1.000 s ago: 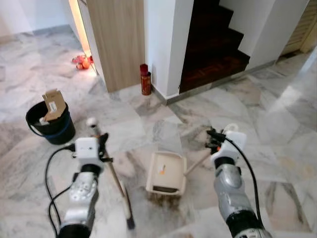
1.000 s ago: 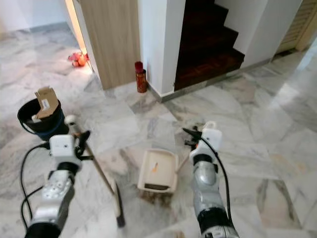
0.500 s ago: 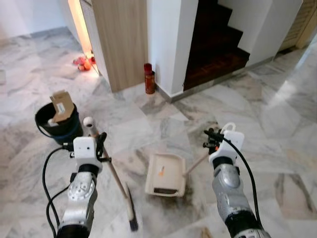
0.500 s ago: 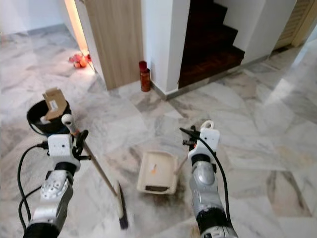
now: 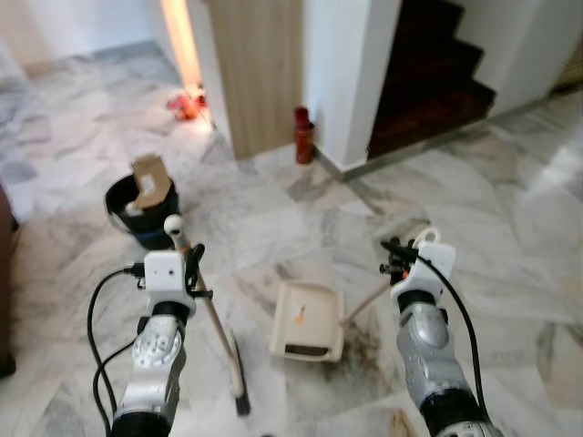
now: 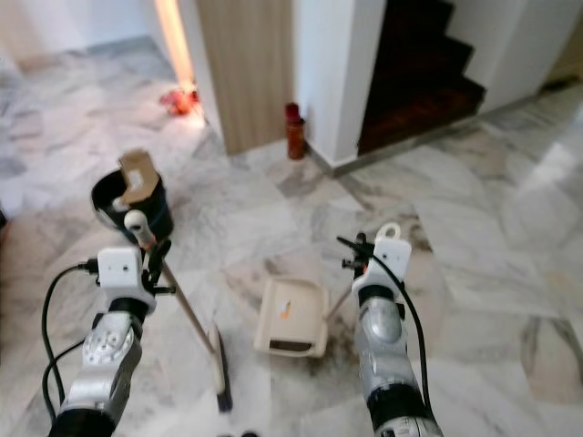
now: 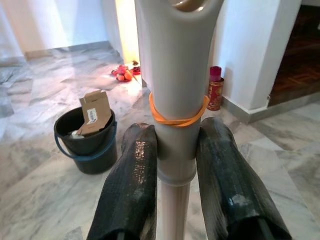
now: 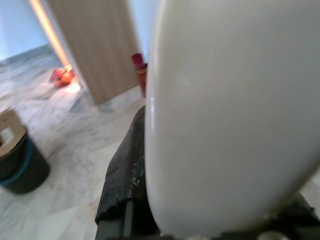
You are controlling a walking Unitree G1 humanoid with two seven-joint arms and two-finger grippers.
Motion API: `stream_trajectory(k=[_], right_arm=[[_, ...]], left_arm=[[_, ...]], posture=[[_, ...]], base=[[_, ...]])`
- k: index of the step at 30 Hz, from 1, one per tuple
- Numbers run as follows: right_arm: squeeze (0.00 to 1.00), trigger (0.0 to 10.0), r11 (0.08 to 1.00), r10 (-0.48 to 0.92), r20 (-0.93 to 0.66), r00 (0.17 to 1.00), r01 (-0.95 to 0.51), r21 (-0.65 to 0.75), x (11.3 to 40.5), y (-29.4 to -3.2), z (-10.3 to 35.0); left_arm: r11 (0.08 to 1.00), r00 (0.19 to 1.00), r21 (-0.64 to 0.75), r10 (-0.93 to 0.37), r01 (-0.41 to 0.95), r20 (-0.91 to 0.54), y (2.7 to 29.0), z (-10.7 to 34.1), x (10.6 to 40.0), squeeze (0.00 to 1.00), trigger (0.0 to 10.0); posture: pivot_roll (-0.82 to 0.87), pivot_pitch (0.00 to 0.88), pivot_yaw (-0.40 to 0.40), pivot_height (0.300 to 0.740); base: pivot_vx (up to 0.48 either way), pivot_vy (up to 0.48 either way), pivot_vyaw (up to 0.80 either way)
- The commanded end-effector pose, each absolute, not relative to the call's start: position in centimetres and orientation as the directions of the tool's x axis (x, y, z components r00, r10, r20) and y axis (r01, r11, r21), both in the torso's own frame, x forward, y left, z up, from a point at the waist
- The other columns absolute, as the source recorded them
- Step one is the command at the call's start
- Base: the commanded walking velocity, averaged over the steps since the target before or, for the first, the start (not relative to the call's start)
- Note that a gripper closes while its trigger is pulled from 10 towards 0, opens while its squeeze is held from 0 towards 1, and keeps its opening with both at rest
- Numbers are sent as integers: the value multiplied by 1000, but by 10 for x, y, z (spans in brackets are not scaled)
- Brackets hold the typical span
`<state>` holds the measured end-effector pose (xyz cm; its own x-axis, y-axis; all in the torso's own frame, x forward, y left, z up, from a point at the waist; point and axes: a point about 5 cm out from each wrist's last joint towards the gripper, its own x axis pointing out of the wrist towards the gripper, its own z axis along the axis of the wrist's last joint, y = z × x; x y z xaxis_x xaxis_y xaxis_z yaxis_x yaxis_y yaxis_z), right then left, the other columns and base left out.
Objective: Sweep floor
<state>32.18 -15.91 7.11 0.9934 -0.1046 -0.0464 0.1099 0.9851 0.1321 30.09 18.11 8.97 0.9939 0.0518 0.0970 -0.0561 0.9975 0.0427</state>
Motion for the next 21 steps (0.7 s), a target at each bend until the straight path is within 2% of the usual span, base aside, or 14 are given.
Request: stream_trajectory(k=[1, 16, 21], right_arm=[[0, 10000, 986, -94, 30, 995, 89, 143, 328, -156, 88], [0, 10000, 986, -90, 23, 996, 86, 144, 328, -156, 87], [0, 10000, 985, -86, 21, 996, 82, 154, 328, -155, 87]], left_arm=[[997, 989, 57, 52, -60, 138, 183, 99, 303, 0, 10000], [996, 989, 57, 61, -69, 131, 184, 99, 303, 0, 10000], [996, 990, 60, 63, -71, 127, 184, 99, 304, 0, 10000]], posture=[[0, 56, 21, 740], [0, 61, 20, 740], [1, 63, 19, 740]], base=[[0, 0, 794], [0, 0, 794], [0, 0, 222]])
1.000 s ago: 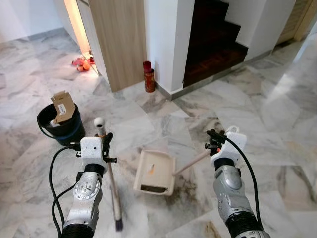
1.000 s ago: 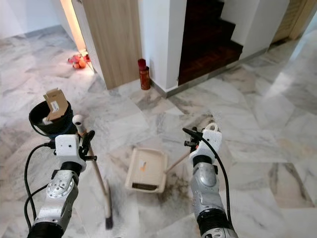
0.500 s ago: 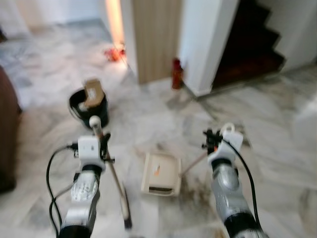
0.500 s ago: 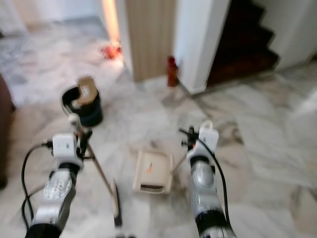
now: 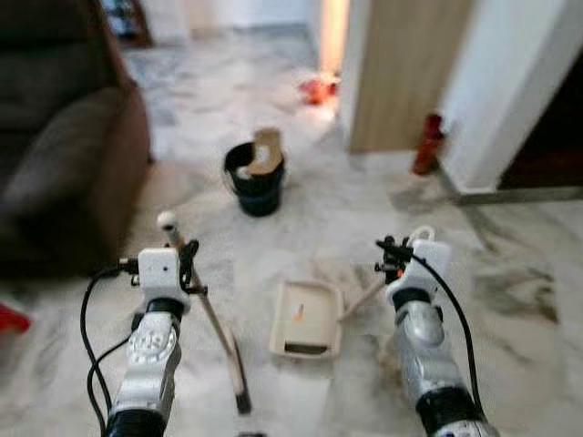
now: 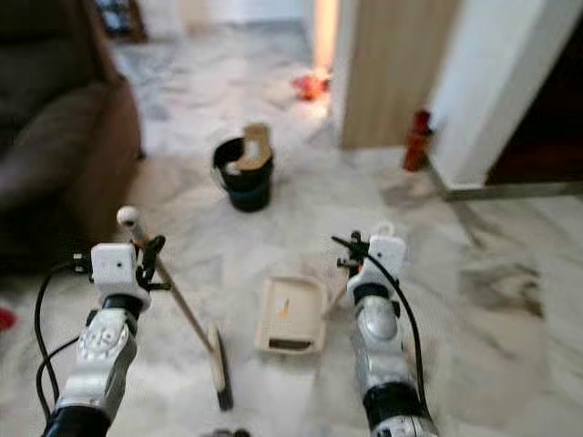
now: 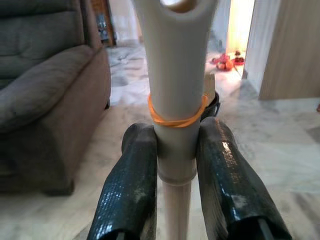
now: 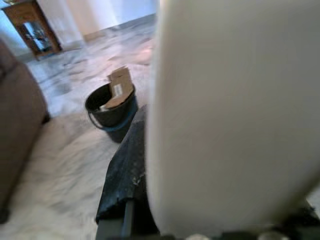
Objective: Sweep floor
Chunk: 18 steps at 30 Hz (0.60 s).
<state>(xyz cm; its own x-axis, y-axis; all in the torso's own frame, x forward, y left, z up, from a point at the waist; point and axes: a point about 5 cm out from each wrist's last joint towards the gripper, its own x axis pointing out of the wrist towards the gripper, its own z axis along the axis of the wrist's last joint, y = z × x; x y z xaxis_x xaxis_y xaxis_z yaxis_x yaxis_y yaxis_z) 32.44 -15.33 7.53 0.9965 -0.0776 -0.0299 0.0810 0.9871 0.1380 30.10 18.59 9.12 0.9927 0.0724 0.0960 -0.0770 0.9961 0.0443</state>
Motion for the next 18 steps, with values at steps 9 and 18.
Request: stream_trajectory(k=[9, 18], right_arm=[[0, 10000, 986, -81, 16, 997, 77, 151, 329, -155, 87], [0, 10000, 991, -52, 13, 999, 50, 123, 329, -151, 86]], left_arm=[[995, 991, 72, 60, -69, 119, 184, 98, 304, 0, 10000], [995, 991, 76, 58, -67, 117, 184, 98, 304, 0, 10000]], posture=[[1, 63, 20, 740], [1, 63, 20, 740]], base=[[167, 0, 0], [363, 0, 331]])
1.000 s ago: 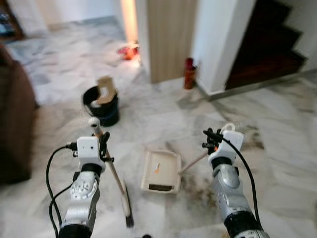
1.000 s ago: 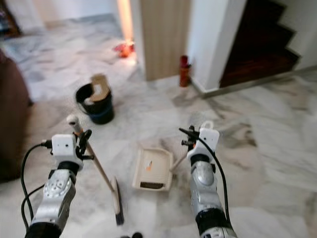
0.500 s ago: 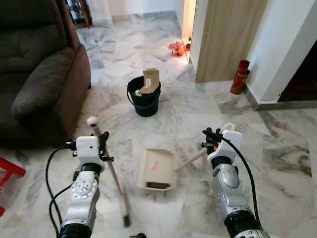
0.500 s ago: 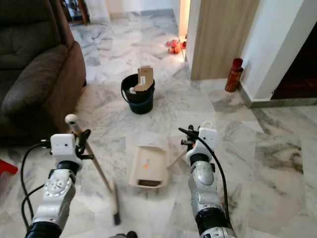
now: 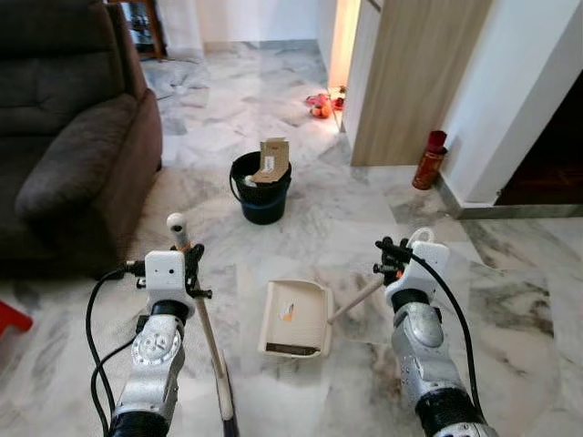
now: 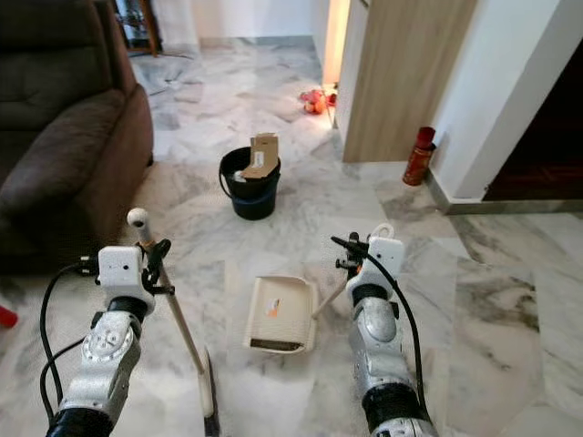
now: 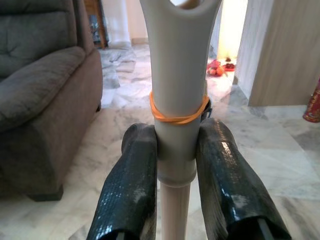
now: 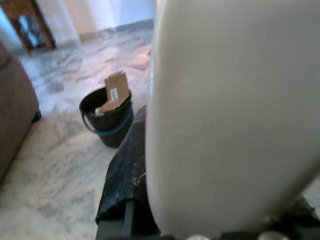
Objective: Sweep floor
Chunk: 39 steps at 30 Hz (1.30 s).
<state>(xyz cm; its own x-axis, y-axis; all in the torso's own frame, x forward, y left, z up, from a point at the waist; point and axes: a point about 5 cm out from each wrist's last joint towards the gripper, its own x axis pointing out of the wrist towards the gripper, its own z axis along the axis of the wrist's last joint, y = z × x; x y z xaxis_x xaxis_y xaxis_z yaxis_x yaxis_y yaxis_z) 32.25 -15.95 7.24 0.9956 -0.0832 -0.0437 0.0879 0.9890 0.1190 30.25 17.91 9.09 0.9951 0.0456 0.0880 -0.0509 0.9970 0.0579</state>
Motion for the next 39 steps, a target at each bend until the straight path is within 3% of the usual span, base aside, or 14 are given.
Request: stream_trajectory(k=[1, 33, 39], right_arm=[[0, 10000, 990, -53, 14, 998, 51, 129, 329, -151, 86], [0, 10000, 992, -11, 7, 1000, 10, 128, 329, -146, 85], [0, 10000, 991, -7, 7, 1000, 6, 133, 329, -145, 85]], left_arm=[[995, 991, 76, 58, -67, 117, 184, 98, 304, 0, 10000], [996, 992, 73, 50, -59, 120, 180, 97, 304, 0, 10000], [995, 992, 74, 51, -60, 120, 180, 97, 305, 0, 10000]], posture=[[1, 63, 20, 740], [0, 51, 16, 740], [0, 54, 16, 740]], base=[[375, 0, 800], [376, 0, 25], [376, 0, 648]])
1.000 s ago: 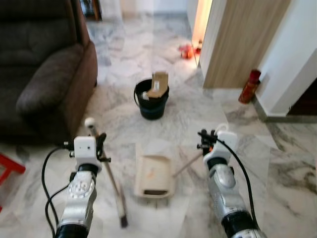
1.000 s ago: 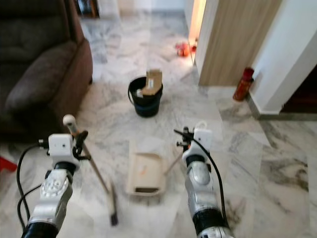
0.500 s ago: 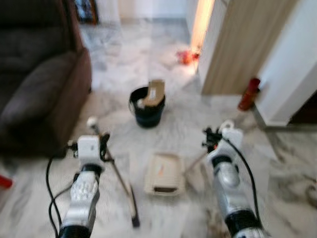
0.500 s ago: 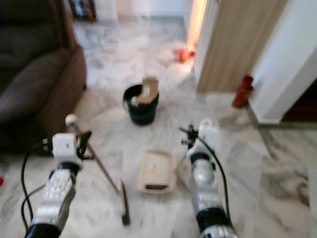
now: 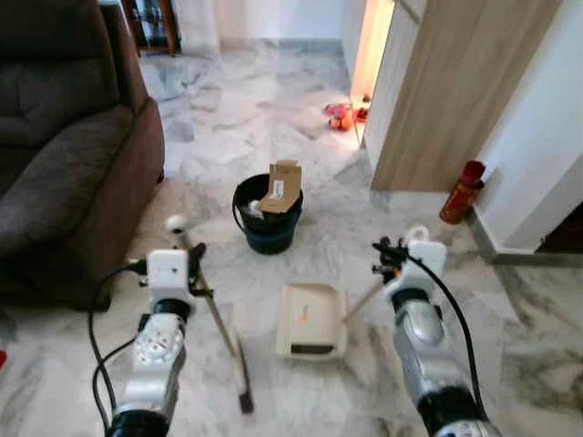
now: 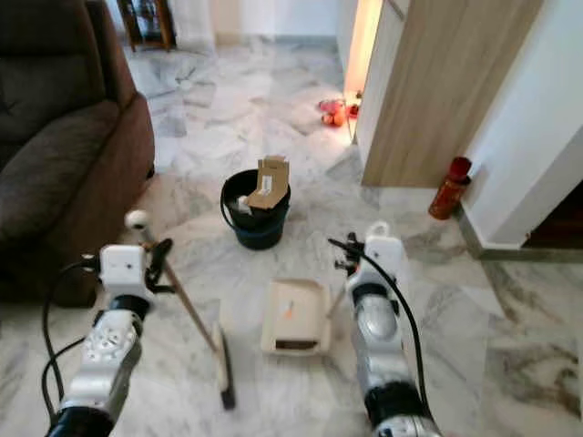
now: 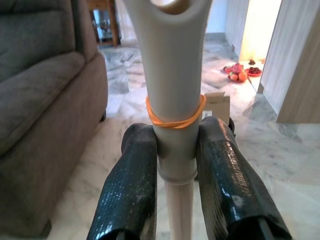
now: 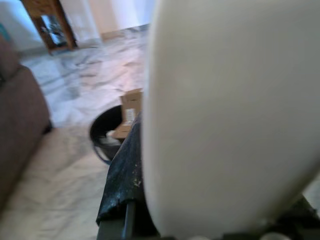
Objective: Sweep floor
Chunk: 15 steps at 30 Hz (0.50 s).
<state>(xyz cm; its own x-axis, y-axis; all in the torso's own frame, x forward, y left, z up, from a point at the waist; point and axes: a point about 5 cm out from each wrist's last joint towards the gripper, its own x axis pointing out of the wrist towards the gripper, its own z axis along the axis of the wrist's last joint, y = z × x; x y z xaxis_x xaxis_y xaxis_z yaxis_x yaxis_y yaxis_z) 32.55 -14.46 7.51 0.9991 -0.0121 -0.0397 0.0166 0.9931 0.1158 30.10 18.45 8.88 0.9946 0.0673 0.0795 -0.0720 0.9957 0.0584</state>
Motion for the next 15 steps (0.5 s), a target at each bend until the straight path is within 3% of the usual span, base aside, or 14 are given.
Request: stream_trajectory(k=[1, 15], right_arm=[[0, 10000, 991, -7, 7, 1000, 6, 133, 329, -144, 85], [0, 10000, 989, -15, 10, 1000, 13, 148, 329, -145, 86]], left_arm=[[995, 992, 74, 51, -60, 120, 180, 98, 305, 0, 10000], [996, 992, 75, 48, -58, 120, 180, 98, 305, 0, 10000]], posture=[[0, 54, 16, 740], [2, 57, 18, 740]], base=[[379, 0, 600], [377, 0, 0]])
